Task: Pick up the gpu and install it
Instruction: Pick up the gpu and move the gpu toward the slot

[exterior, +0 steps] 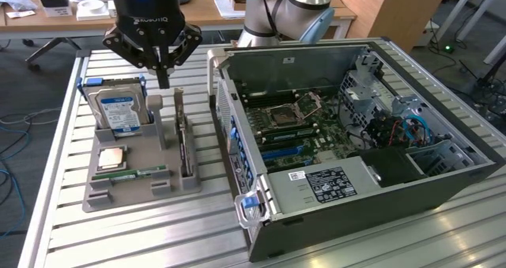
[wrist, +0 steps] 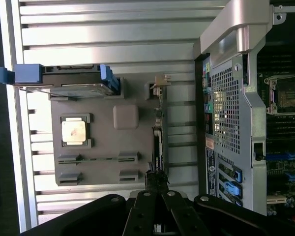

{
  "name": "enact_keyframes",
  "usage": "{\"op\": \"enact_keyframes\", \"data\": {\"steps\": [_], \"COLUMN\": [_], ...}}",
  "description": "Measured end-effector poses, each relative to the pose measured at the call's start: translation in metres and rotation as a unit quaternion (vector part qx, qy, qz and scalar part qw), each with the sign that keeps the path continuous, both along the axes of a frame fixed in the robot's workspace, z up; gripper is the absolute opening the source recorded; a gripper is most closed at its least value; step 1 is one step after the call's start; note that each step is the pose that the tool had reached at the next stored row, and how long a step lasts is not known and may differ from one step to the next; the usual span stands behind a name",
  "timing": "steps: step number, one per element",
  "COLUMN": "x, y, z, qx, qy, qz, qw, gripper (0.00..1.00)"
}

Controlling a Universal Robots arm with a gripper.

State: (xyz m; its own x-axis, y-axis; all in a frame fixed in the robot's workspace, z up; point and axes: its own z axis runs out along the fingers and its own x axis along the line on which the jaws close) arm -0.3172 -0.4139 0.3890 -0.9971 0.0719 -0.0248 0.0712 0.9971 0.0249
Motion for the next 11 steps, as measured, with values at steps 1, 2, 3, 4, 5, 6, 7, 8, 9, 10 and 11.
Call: {"op": "enact_keyframes", "data": {"steps": [1,2,3,4,5,6,7,8,9,10,11], "x": [0.0,0.0,0.0,0.0,0.0,0.0,0.0,0.0,0.0,0.0,0.0], "y": [0.0,0.0,0.0,0.0,0.0,0.0,0.0,0.0,0.0,0.0,0.0], "z": [0.0,0.0,0.0,0.0,0.0,0.0,0.0,0.0,0.0,0.0,0.0], "qx": [0.0,0.0,0.0,0.0,0.0,0.0,0.0,0.0,0.0,0.0,0.0], "qy": [0.0,0.0,0.0,0.0,0.0,0.0,0.0,0.0,0.0,0.0,0.0], "qz": [0.0,0.0,0.0,0.0,0.0,0.0,0.0,0.0,0.0,0.0,0.0], "qw": [1.0,1.0,1.0,1.0,1.0,1.0,1.0,1.0,1.0,1.0,1.0], "gripper": [0.11,0.11,0.11,0.11,0.11,0.11,0.11,0.11,0.11,0.11,0.11]}}
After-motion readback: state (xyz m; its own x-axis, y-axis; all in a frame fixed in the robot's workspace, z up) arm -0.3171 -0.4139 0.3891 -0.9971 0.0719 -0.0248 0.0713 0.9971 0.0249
